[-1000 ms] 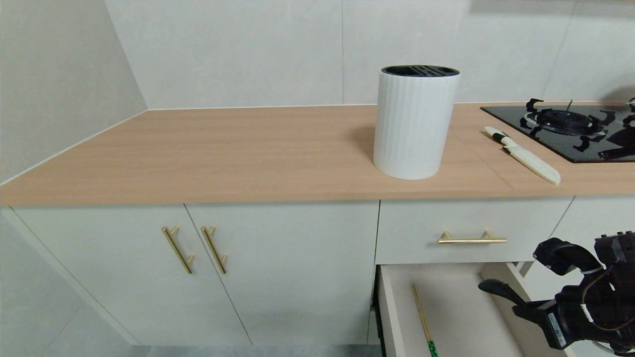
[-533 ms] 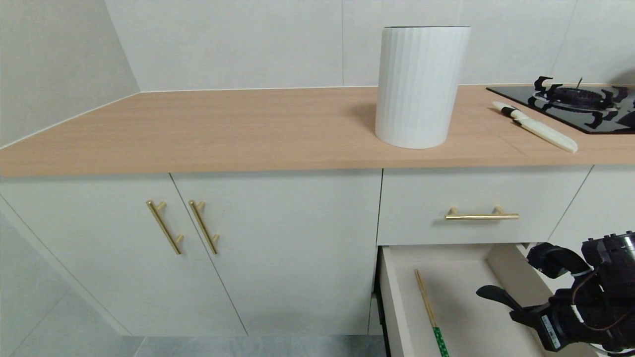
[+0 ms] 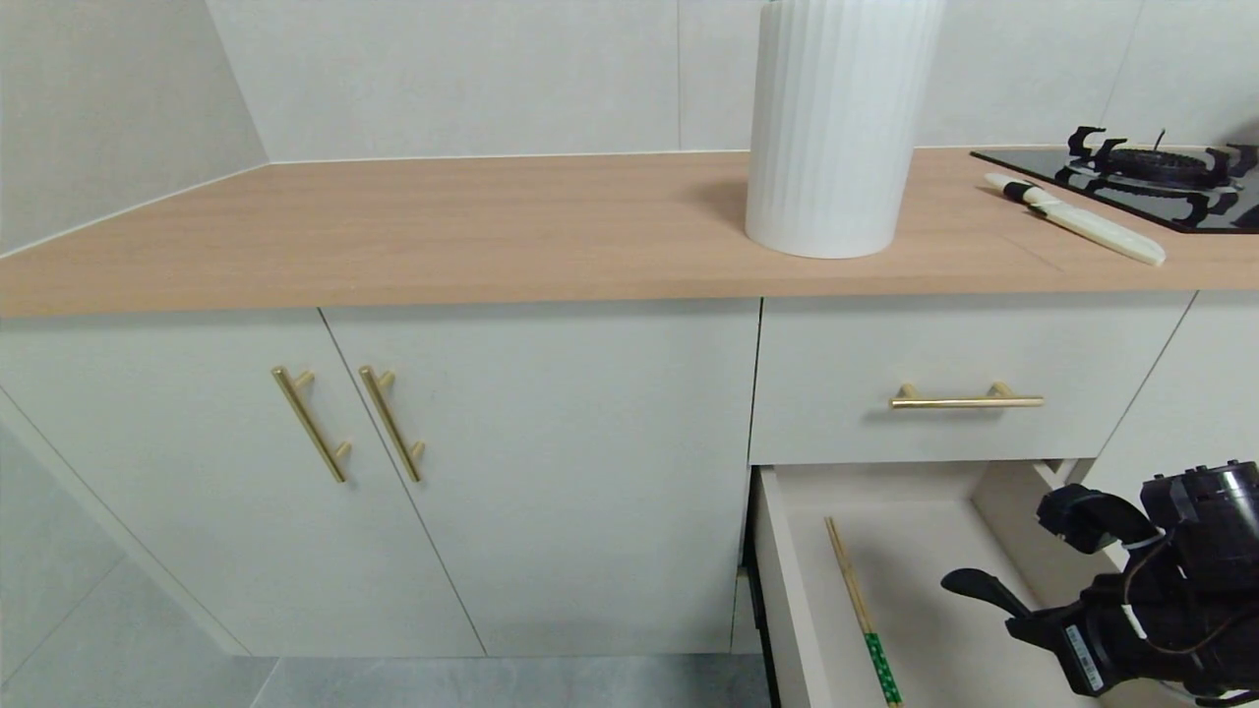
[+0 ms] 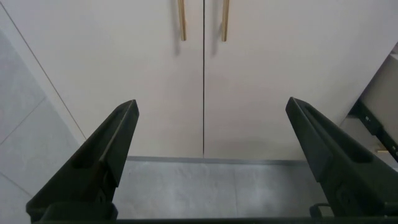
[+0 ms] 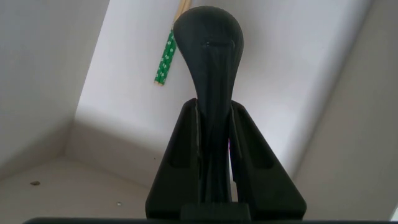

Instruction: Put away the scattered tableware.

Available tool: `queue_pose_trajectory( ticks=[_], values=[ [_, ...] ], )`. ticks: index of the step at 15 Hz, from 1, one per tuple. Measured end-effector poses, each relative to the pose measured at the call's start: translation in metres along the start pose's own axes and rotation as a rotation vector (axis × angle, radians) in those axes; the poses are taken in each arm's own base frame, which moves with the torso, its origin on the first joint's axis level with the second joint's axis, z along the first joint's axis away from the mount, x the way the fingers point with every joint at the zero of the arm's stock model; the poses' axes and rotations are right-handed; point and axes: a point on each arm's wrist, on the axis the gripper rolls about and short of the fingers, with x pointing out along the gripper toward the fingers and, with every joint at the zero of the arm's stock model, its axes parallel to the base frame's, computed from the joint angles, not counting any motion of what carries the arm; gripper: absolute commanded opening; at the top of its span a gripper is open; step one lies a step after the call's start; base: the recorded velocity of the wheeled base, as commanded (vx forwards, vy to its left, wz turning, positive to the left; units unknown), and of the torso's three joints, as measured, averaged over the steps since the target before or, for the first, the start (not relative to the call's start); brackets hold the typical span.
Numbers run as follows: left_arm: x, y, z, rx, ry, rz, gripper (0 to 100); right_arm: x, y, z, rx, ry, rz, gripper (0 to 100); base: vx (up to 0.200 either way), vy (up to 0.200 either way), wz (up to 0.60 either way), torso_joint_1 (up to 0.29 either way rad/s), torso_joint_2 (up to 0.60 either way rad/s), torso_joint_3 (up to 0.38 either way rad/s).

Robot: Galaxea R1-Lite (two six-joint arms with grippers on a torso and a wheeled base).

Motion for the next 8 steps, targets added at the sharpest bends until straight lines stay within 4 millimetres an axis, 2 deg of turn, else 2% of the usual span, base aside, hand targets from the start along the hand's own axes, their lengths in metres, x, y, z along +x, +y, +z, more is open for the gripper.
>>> queue_pose_trajectory(
  ticks=[2,4,8],
  values=[
    [0.0,0.0,0.0,0.0,0.0,0.0,100,0.005,-0.001,0.001,0.004,0.01,0.002,0,0.0,0.0,0.0,0.0,0.0,0.0],
    [0.0,0.0,0.0,0.0,0.0,0.0,100,0.019,-0.003,0.004,0.028,0.005,-0.012,0,0.0,0.0,0.0,0.0,0.0,0.0],
    [0.0,0.0,0.0,0.0,0.0,0.0,100,0.068,-0.006,0.012,0.167,-0.095,-0.119,0,0.0,0.0,0.0,0.0,0.0,0.0]
  ],
)
